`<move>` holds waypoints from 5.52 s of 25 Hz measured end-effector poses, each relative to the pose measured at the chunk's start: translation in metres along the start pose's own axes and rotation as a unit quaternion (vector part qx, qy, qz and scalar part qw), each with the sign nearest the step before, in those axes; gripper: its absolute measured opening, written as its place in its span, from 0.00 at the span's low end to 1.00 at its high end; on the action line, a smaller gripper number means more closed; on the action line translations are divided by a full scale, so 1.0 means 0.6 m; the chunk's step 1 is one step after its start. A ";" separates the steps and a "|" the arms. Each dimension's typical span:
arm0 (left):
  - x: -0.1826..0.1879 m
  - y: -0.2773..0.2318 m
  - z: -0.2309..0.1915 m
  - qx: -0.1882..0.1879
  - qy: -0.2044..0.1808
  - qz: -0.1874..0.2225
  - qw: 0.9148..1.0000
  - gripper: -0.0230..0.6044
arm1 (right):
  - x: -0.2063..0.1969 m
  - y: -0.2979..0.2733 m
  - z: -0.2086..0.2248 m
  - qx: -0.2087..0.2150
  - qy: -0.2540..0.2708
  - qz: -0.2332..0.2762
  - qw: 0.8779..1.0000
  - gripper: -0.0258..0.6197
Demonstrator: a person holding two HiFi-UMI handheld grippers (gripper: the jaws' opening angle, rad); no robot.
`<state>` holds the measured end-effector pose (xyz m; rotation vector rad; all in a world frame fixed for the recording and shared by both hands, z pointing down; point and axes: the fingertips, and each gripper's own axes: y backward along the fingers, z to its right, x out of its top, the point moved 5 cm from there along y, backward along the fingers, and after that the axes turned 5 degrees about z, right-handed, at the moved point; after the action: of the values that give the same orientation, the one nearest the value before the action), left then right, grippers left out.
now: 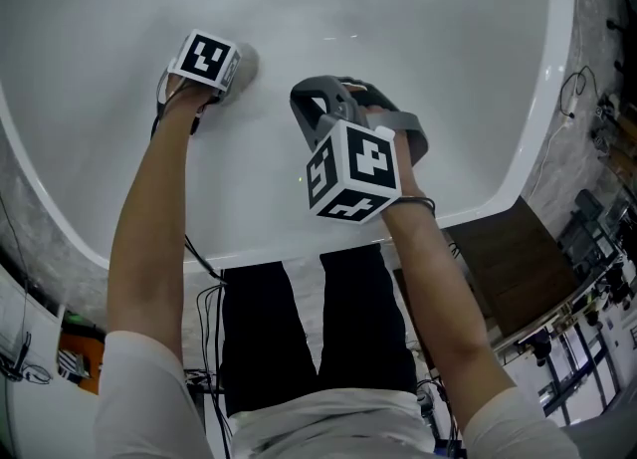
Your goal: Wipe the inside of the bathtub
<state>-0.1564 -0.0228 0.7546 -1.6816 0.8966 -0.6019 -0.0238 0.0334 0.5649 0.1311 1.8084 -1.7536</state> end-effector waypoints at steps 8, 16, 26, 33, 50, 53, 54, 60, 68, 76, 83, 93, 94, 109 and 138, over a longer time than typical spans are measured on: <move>-0.043 0.017 -0.039 0.020 -0.001 -0.040 0.999 0.18 | 0.030 -0.011 -0.016 0.002 0.004 0.000 1.000 0.07; -0.067 0.036 -0.069 0.072 -0.084 -0.091 0.990 0.18 | 0.059 -0.017 -0.025 0.001 0.006 0.000 1.000 0.07; -0.083 0.065 -0.091 0.078 -0.064 -0.083 0.991 0.19 | 0.083 -0.005 -0.022 -0.008 0.002 0.005 1.000 0.07; -0.062 0.098 -0.045 0.064 -0.035 -0.041 0.996 0.19 | 0.068 0.052 0.001 -0.032 -0.034 0.035 0.998 0.07; -0.033 0.294 0.056 0.047 0.021 0.062 0.997 0.19 | 0.072 0.166 -0.018 -0.037 -0.133 0.074 0.988 0.07; -0.026 0.347 0.082 0.039 0.036 0.094 0.994 0.19 | 0.085 0.205 -0.014 -0.045 -0.150 0.087 0.984 0.07; -0.022 0.366 0.090 0.038 0.038 0.106 0.993 0.19 | 0.089 0.220 -0.010 -0.050 -0.159 0.096 0.981 0.07; -0.004 0.470 0.142 0.037 0.046 0.165 0.985 0.19 | 0.086 0.303 0.007 -0.086 -0.190 0.122 0.970 0.07; -0.015 0.614 0.207 0.034 0.050 0.238 0.969 0.19 | 0.107 0.411 -0.007 -0.110 -0.236 0.186 0.947 0.07; -0.015 0.742 0.233 0.043 0.042 0.303 0.951 0.19 | 0.145 0.486 -0.019 -0.146 -0.256 0.239 0.925 0.07; -0.027 0.848 0.247 0.051 0.021 0.365 0.929 0.19 | 0.200 0.561 -0.034 -0.177 -0.282 0.293 0.896 0.07; -0.069 0.989 0.287 0.037 -0.015 0.429 0.903 0.19 | 0.260 0.668 -0.106 -0.221 -0.272 0.337 0.874 0.07; -0.073 0.996 0.292 0.036 -0.020 0.431 0.901 0.19 | 0.262 0.678 -0.112 -0.226 -0.265 0.337 0.874 0.07; -0.117 1.083 0.414 0.082 -0.017 0.512 0.855 0.19 | 0.270 0.790 -0.156 -0.220 -0.190 0.393 0.872 0.07; -0.154 1.111 0.502 0.120 0.001 0.565 0.817 0.19 | 0.203 0.867 -0.182 -0.204 -0.204 0.430 0.856 0.07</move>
<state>-0.1532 0.1381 0.0350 -0.6759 1.5285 0.1182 0.0846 0.1558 0.0449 0.3097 1.4197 -0.6834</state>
